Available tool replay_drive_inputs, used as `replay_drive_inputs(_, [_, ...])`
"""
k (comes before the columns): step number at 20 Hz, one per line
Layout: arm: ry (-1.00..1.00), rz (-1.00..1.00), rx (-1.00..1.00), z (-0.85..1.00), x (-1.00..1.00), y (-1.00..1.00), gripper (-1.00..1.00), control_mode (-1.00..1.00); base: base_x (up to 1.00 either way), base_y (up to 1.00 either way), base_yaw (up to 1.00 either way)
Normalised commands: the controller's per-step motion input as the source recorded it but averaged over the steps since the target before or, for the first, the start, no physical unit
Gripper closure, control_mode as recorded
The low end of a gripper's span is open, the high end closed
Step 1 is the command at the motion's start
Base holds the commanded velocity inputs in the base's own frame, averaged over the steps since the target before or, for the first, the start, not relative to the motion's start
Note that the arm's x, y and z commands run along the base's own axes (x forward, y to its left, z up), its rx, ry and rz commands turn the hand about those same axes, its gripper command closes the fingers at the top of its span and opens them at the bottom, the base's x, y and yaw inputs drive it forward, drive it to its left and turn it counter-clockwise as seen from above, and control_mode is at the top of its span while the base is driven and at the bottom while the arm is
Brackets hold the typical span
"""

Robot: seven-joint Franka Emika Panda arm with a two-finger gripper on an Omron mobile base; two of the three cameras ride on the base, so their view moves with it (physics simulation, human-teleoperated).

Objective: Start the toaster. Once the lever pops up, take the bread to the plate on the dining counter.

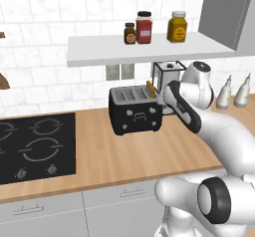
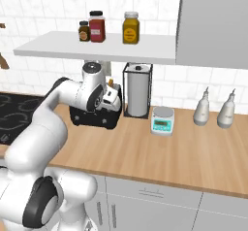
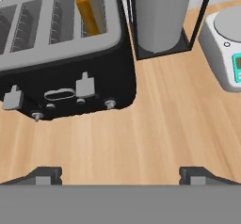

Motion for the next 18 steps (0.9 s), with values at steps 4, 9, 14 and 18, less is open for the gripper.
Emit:
replay_drive_inputs(4, [-0.07, 0.00, 0.00, -0.18, 0.36, 0.12, -1.00, -1.00, 0.00, 0.00, 0.00])
replay_drive_inputs(9, [0.00, 0.00, 0.00, -0.22, 0.45, 0.15, -1.00, -1.00, 0.00, 0.00, 0.00])
replay_drive_inputs(14, [0.07, 0.00, 0.00, -0.26, 0.47, 0.01, -1.00, -1.00, 0.00, 0.00, 0.00])
replay_drive_inputs(18, [0.13, 0.00, 0.00, -0.28, 0.44, 0.00, -1.00, -1.00, 0.00, 0.00, 0.00])
